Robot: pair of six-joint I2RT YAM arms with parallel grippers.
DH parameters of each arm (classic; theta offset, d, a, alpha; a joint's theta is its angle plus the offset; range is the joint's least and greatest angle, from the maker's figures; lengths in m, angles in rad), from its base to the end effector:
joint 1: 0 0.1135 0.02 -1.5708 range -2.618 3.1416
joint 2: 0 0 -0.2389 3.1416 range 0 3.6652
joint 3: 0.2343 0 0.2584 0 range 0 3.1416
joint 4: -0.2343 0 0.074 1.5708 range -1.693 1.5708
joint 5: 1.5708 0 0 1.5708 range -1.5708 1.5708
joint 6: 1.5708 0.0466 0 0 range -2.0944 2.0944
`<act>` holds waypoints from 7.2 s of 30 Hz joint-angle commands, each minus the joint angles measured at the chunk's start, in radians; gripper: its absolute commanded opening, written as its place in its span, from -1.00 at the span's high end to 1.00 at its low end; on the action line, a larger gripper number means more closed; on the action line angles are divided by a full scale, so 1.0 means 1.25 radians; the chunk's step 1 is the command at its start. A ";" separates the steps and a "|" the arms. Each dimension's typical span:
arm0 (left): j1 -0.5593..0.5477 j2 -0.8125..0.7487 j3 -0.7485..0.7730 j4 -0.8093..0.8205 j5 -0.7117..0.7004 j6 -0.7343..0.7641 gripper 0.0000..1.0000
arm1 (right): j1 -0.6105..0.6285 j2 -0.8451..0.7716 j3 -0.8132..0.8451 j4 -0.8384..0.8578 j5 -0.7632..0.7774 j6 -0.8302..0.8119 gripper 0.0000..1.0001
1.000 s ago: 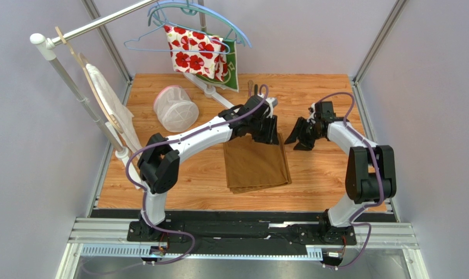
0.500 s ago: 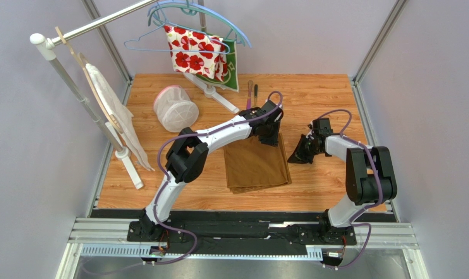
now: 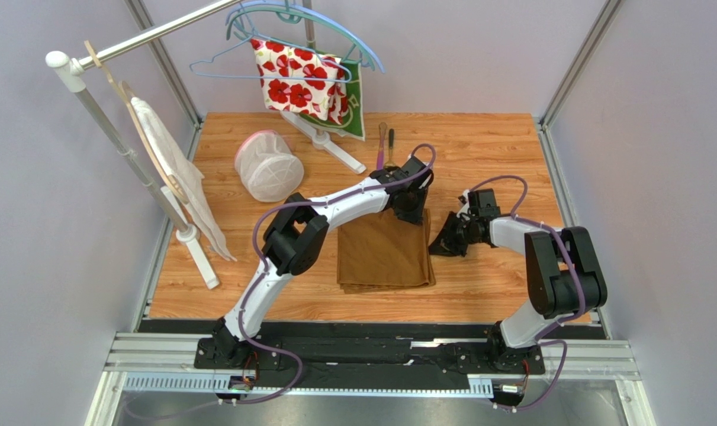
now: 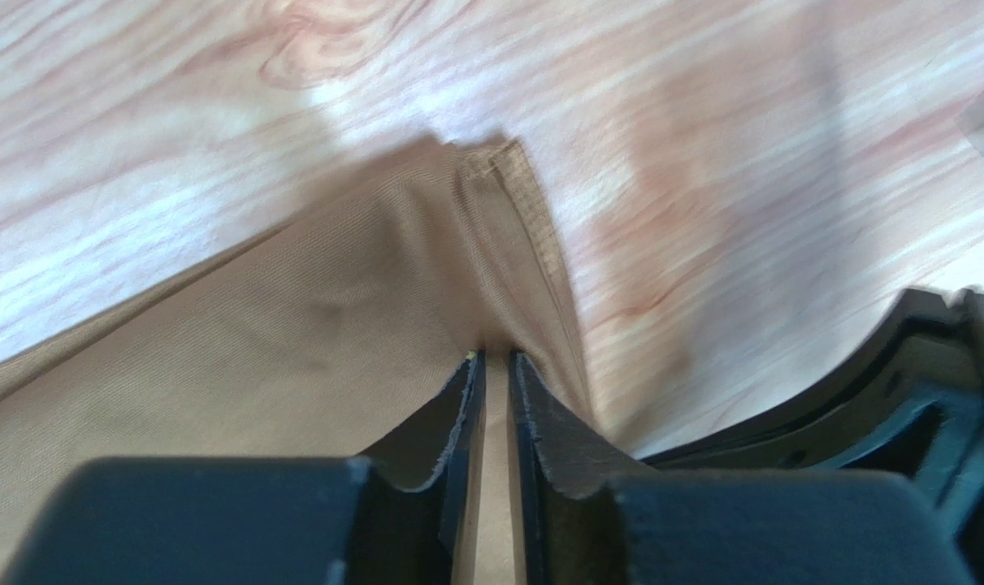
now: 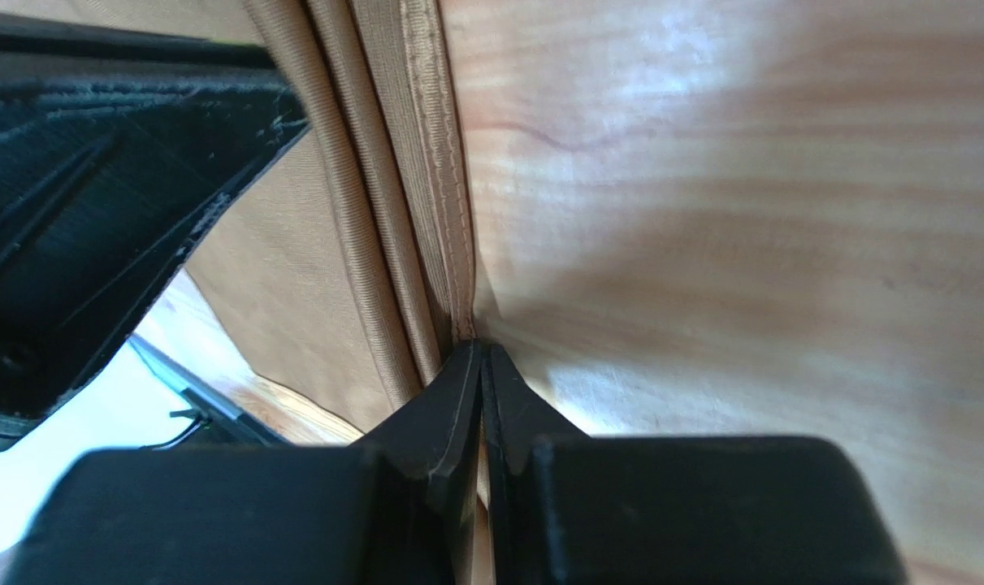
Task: Fold the napkin into a case and place the utensils inside
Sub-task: Smooth out the lower triangle-folded napkin at the center of the board.
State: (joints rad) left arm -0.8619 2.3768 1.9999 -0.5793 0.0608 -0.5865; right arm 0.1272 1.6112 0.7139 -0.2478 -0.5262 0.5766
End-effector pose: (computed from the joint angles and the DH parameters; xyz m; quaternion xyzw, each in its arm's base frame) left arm 0.3348 -0.3948 0.1437 0.1399 0.9424 -0.2220 0.2073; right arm 0.2753 0.0588 0.0891 0.1567 0.9323 0.3089 0.1039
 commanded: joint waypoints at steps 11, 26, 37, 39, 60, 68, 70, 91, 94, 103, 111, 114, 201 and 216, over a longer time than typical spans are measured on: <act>0.000 -0.043 0.070 -0.020 -0.128 0.040 0.03 | -0.064 0.042 0.230 -0.105 0.069 -0.055 0.64; -0.016 0.040 0.151 -0.015 -0.187 0.013 0.10 | -0.066 0.171 0.342 -0.071 -0.002 -0.040 0.79; -0.022 0.085 0.179 -0.013 -0.178 -0.014 0.10 | -0.066 0.191 0.326 -0.030 -0.024 -0.027 0.86; -0.022 0.090 0.181 -0.018 -0.182 -0.019 0.11 | -0.065 0.195 0.328 -0.028 -0.027 -0.026 0.87; -0.022 0.042 0.161 -0.014 -0.163 0.005 1.00 | -0.060 0.282 0.332 0.003 -0.021 -0.019 0.95; -0.030 0.004 0.155 -0.002 -0.151 -0.018 1.00 | -0.058 0.275 0.325 -0.004 -0.016 -0.018 0.96; -0.030 0.010 0.159 0.003 -0.152 -0.018 1.00 | -0.058 0.271 0.323 -0.009 -0.011 -0.019 0.97; -0.031 0.022 0.156 0.004 -0.140 -0.043 1.00 | -0.061 0.182 0.334 -0.083 0.032 -0.058 0.96; -0.031 0.020 0.156 0.006 -0.139 -0.044 1.00 | -0.061 0.213 0.335 -0.067 0.023 -0.050 0.96; -0.031 0.022 0.156 0.024 -0.135 -0.056 1.00 | -0.060 0.256 0.322 -0.058 0.043 -0.035 0.98; -0.031 0.060 0.164 0.065 -0.105 -0.084 1.00 | -0.061 0.167 0.331 -0.101 0.080 -0.026 0.99; -0.031 0.077 0.182 0.055 -0.108 -0.085 1.00 | -0.062 0.133 0.350 -0.153 0.124 -0.037 0.97; -0.206 -0.192 -0.406 0.229 0.117 -0.107 1.00 | 0.082 -0.262 -0.165 -0.150 0.171 0.082 0.97; -0.101 -0.371 -0.497 0.247 0.150 -0.090 0.67 | 0.079 -0.345 -0.041 -0.296 0.213 -0.034 0.87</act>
State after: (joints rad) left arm -1.0874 2.0861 1.4376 -0.2771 0.2192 -0.7113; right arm 0.2256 1.2282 0.6014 -0.6106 -0.1761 0.6178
